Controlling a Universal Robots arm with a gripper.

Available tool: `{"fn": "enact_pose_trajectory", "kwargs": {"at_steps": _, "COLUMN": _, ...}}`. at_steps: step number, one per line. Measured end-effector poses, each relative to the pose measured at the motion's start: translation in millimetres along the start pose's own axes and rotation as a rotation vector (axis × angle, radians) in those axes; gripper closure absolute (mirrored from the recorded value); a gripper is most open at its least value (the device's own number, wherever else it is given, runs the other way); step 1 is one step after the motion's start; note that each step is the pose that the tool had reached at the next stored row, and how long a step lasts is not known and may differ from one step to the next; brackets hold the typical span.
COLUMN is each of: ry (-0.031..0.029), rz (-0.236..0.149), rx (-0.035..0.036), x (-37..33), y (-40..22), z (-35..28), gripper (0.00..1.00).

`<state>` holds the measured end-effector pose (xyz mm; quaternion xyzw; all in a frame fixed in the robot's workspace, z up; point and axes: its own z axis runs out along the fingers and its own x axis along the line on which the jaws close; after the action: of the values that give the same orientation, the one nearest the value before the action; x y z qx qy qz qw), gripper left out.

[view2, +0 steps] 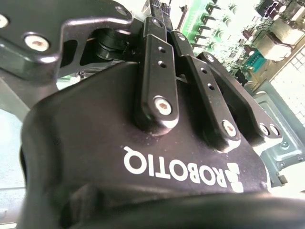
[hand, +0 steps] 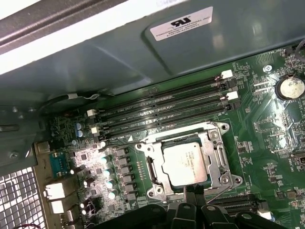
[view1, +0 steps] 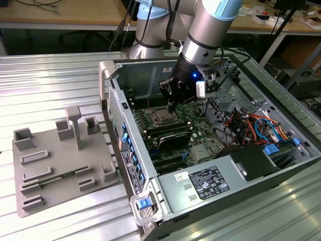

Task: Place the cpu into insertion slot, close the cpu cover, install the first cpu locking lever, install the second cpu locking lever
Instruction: 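Install the first cpu locking lever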

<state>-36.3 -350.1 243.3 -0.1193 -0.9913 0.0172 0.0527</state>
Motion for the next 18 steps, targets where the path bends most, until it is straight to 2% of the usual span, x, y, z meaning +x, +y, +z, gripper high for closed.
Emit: {"fn": "enact_pose_trajectory", "kwargs": {"at_steps": 18, "ry": -0.0010, "rz": -0.037, "rx": 0.0010, "x": 0.0, "y": 0.0, "z": 0.0, "gripper": 0.89}}
